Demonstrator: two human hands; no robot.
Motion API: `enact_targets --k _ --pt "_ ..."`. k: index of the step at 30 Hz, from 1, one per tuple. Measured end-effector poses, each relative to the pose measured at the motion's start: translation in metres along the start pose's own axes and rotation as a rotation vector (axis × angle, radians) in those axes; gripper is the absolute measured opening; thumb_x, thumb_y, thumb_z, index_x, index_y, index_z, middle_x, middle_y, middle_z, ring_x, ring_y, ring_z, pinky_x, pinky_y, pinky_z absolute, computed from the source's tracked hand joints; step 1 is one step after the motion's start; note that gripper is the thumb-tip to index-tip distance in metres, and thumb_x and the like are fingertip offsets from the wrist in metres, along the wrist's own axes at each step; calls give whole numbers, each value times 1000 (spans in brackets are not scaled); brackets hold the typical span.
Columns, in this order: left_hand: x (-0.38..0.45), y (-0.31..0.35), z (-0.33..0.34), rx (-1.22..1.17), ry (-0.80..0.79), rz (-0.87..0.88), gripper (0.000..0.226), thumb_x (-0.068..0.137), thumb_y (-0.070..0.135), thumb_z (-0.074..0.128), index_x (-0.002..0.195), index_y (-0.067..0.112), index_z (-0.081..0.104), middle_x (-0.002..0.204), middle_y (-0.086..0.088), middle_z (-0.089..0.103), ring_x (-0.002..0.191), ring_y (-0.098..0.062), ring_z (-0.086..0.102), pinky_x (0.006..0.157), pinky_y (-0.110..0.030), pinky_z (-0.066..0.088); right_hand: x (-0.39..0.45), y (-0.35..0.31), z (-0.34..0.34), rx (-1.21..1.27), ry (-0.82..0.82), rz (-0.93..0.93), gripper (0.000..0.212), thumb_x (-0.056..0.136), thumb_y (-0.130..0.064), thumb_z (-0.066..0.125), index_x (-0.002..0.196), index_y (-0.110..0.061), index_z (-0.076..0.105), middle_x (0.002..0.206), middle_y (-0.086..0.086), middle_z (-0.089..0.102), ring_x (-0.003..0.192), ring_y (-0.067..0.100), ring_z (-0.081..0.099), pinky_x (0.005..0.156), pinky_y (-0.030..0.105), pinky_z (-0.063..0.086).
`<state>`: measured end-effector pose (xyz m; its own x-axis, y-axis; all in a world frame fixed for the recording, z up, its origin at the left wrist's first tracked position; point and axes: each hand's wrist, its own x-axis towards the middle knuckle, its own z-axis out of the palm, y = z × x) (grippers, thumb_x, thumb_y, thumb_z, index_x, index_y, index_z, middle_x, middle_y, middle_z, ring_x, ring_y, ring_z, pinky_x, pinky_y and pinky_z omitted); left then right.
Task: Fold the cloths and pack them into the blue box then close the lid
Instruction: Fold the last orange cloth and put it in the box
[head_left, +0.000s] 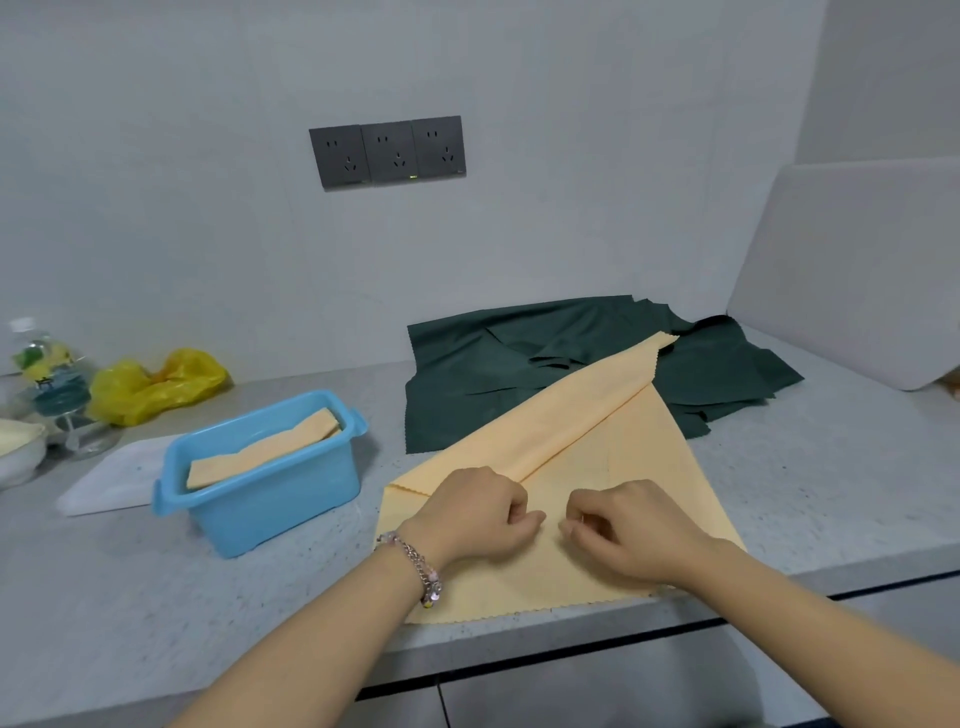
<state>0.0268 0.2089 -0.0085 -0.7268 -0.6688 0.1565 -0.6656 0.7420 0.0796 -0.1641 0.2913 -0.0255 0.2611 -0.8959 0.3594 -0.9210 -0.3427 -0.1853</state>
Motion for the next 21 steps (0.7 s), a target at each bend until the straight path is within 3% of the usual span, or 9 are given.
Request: enact_targets --k 2,4,6,8,12,16,18,21 --pt "7 -1 3 -12 45 -35 32 89 46 49 69 22 53 66 7 57 66 -16 52 60 -28 37 8 3 3 -26 14 41 21 93 -38 42 89 -26 59 61 -13 55 57 9 47 56 26 34" --pt "17 -2 7 -65 98 -68 24 88 45 54 81 22 58 82 7 59 78 -18 57 64 -27 36 20 10 9 -44 1 118 21 92 -35 41 103 -28 58 85 -11 64 70 12 56 61 26 39" --pt "28 -3 13 -76 109 -107 29 86 47 58 100 22 61 99 5 57 90 -20 55 71 -27 34 31 19 17 -42 -30 202 29 93 -33 41 120 -27 52 110 -7 61 90 17 58 72 28 44" --pt "41 -6 22 -43 124 -148 38 83 49 61 111 23 62 108 4 56 102 -19 49 81 -28 34 44 31 25 -49 -47 275 38 93 -33 43 131 -27 43 124 -4 52 104 20 54 81 30 44" --pt "71 -15 32 -51 146 -237 41 81 47 64 117 28 62 112 8 59 109 -17 47 90 -30 29 73 61 32 -29 -38 386 49 91 -38 50 137 -32 36 127 -1 42 100 20 53 77 29 45" --pt "87 -31 20 -164 186 -319 12 85 33 63 92 27 70 93 9 69 92 -14 59 83 -27 32 89 87 31 17 0 454 49 89 -35 56 136 -36 40 130 -4 37 92 19 55 77 28 45" --pt "96 -47 3 -183 244 -372 9 85 31 62 84 27 70 85 9 69 84 -13 60 78 -27 34 103 99 28 13 72 478 43 89 -32 58 131 -34 48 128 -6 39 88 18 56 75 28 44" --pt "114 -78 -25 -157 306 -439 8 85 28 61 81 27 68 80 10 66 82 -14 59 74 -28 36 138 113 20 20 186 469 21 90 -28 56 110 -27 64 109 -7 48 79 14 52 66 26 37"
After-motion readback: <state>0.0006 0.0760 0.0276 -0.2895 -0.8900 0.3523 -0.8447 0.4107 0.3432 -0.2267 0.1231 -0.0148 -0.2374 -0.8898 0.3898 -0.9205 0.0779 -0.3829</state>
